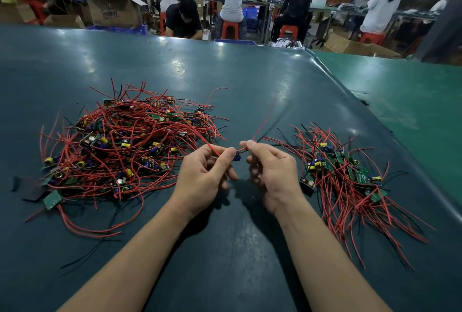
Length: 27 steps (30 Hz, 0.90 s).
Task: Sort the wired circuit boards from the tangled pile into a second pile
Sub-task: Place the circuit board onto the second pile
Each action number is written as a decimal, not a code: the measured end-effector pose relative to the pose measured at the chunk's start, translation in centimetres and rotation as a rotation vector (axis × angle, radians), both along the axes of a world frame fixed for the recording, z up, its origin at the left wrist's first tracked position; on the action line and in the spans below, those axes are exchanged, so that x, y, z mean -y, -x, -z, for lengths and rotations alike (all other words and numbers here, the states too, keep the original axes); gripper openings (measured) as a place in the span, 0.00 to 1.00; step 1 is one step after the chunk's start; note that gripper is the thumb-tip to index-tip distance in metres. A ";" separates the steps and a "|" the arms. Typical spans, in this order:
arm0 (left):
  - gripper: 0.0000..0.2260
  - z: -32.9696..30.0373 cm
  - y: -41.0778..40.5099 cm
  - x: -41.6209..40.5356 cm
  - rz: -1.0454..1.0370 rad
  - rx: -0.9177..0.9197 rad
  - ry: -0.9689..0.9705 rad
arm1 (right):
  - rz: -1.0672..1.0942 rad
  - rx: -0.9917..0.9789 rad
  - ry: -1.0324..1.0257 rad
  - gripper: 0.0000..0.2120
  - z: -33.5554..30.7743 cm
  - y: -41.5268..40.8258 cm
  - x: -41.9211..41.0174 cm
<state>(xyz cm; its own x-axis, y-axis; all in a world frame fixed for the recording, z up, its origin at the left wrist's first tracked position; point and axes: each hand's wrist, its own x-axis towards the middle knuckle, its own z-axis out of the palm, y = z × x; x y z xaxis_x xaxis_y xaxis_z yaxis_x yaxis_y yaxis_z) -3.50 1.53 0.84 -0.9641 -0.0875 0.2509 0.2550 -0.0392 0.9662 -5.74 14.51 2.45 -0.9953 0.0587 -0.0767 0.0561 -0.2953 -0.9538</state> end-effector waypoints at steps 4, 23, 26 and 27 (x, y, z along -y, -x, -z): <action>0.09 0.0 -0.1 -0.1 -0.019 -0.007 0.015 | 0.108 0.035 0.168 0.06 -0.2 1.1 -1.3; 0.09 0.1 -0.1 0.2 -0.057 -0.041 -0.028 | 0.181 0.075 0.370 0.17 -0.5 1.5 -1.9; 0.10 0.2 -0.2 0.1 -0.037 -0.050 -0.004 | 0.125 0.150 0.544 0.18 -0.7 1.4 -1.8; 0.10 0.3 -0.2 0.1 -0.034 -0.051 -0.003 | 0.107 0.163 0.578 0.18 -0.8 1.4 -1.8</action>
<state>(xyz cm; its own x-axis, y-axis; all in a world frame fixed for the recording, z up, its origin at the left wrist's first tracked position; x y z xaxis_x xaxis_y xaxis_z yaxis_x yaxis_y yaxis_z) -3.30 1.46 0.57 -0.9465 -0.1208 0.2993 0.3051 -0.0323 0.9518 -7.10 16.34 3.20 -0.9589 0.0611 -0.2771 0.1295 -0.7745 -0.6191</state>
